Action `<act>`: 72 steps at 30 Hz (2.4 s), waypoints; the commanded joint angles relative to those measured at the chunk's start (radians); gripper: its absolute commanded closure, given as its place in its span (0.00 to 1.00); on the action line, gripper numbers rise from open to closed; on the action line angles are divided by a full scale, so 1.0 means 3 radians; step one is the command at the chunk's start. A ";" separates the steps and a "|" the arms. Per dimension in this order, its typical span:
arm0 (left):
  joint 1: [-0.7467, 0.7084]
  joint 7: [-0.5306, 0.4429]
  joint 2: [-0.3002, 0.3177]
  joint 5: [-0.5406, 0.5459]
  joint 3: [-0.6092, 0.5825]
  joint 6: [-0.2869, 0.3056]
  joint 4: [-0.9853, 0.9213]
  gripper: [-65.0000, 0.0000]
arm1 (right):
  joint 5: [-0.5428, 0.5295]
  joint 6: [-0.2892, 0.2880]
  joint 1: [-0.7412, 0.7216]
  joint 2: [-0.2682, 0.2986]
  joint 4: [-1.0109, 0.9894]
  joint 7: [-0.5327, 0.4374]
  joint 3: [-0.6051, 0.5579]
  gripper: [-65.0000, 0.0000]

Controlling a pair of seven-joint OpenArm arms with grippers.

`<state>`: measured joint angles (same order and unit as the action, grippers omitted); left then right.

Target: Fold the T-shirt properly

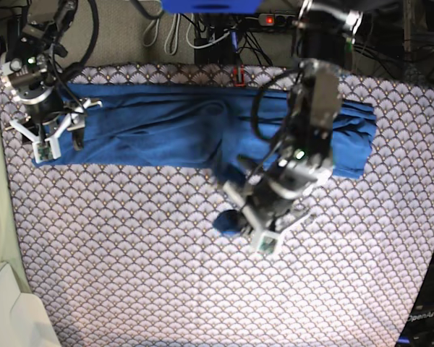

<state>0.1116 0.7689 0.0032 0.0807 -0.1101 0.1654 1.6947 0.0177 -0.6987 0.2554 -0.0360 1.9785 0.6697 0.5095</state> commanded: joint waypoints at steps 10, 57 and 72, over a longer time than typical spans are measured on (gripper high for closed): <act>-0.0630 -0.0064 0.0038 0.0015 0.0804 0.0009 0.0537 1.00 | -0.0057 0.0002 -0.0133 0.0026 0.0046 -0.0051 -0.0044 0.49; -0.1224 0.0304 0.0283 0.0015 0.1965 0.0679 0.0491 0.99 | -0.0057 0.0002 -0.0112 0.0031 0.0036 -0.0051 -0.0207 0.49; -0.1234 0.0350 0.0273 0.0020 0.2006 0.0684 0.0614 0.00 | -0.0057 0.0002 -0.0128 0.0031 0.0036 -0.0051 -0.0207 0.49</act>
<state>-0.2661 0.8936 0.0792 0.0795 0.4870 0.3702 1.8519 0.0154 -0.6987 0.2268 -0.0334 1.9755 0.6777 0.4458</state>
